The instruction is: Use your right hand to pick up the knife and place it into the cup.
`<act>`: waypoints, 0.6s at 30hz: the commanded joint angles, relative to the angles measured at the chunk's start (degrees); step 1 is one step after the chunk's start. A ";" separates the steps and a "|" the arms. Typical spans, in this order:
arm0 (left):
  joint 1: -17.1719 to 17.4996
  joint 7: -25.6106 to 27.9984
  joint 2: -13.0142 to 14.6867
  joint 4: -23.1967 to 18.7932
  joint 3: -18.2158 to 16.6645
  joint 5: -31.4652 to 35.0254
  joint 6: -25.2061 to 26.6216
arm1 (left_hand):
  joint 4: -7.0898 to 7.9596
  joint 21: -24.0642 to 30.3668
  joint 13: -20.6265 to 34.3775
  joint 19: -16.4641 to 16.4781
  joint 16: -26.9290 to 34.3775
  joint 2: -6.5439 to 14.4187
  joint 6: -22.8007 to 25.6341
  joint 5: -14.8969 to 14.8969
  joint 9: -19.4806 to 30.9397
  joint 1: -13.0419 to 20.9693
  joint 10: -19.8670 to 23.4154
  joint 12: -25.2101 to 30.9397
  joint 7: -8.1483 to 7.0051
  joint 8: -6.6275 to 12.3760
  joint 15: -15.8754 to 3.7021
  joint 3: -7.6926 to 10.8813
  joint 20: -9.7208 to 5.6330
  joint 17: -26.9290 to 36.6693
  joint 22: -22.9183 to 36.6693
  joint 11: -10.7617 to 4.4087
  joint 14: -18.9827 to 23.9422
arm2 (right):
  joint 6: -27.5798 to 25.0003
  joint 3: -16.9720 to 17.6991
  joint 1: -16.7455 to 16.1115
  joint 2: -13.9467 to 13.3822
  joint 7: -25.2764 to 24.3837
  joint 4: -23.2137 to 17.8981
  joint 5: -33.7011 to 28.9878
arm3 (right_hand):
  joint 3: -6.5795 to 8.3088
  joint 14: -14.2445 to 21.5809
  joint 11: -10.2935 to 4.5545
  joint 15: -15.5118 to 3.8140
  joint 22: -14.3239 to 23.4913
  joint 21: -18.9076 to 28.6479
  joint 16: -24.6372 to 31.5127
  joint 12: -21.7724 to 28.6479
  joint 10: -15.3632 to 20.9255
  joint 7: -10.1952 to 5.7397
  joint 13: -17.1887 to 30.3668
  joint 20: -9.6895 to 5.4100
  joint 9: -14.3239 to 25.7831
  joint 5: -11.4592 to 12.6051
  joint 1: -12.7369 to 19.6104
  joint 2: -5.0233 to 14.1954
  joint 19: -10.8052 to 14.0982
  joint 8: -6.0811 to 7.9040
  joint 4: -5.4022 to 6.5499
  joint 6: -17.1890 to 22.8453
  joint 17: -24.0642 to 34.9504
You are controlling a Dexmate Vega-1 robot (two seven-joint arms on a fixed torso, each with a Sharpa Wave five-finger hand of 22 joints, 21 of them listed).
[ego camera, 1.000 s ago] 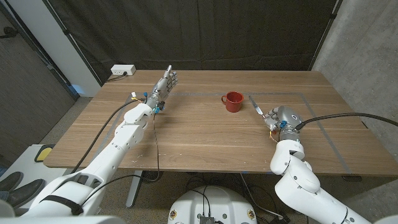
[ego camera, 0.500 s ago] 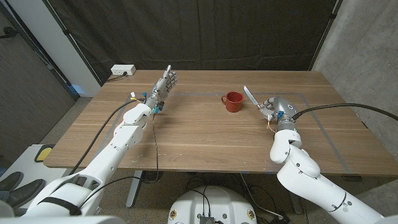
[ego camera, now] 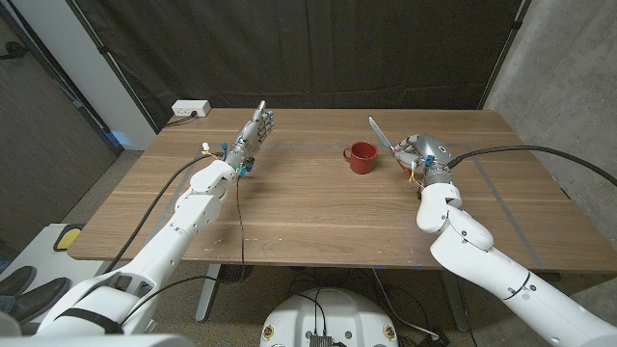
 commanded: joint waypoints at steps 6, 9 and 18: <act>0.91 0.28 0.37 -1.10 -0.45 -0.23 -0.29 | 0.09 -0.22 0.14 -0.43 -0.15 0.34 -0.09 -0.06 0.15 -0.08 -0.11 -0.06 -0.30 -0.06 -0.06 -0.56 0.07 0.09 0.28 -0.21 -0.09 | 7.46 -2.06 8.17 2.55 1.90 7.75 2.76 | 0.24 0.27 -0.48 -4.66 0.32 -0.07 -0.22 0.40 0.36 -1.15 0.41 0.46 0.06 0.18 1.96 2.41 0.14 0.20 0.60 0.99 -0.01; 1.25 0.24 0.43 -1.29 -0.59 -0.35 -0.55 | 0.09 -0.22 0.14 -0.43 -0.14 0.35 -0.11 -0.07 0.15 -0.08 -0.13 -0.06 -0.28 -0.07 -0.02 -0.59 0.06 0.09 0.28 -0.17 -0.07 | 8.65 -2.67 9.57 3.27 2.24 9.33 3.04 | 0.25 0.10 -0.49 -4.68 0.33 -0.12 -0.30 0.32 0.24 -1.11 0.46 0.50 0.03 0.19 1.92 2.40 0.04 0.18 0.61 1.00 -0.02; 2.44 0.83 0.99 -2.76 -1.25 -0.51 -0.90 | 0.08 -0.23 0.14 -0.42 -0.15 0.41 -0.12 -0.09 0.15 -0.04 -0.10 -0.05 -0.30 -0.07 -0.01 -0.67 0.03 0.09 0.28 -0.24 -0.11 | 12.73 -3.67 12.21 6.29 1.15 13.53 3.99 | 0.27 -0.10 -0.52 -4.66 0.35 -0.24 -0.37 0.24 0.16 -1.24 0.55 0.58 -0.03 0.20 1.85 2.41 -0.28 0.16 0.64 1.05 -0.02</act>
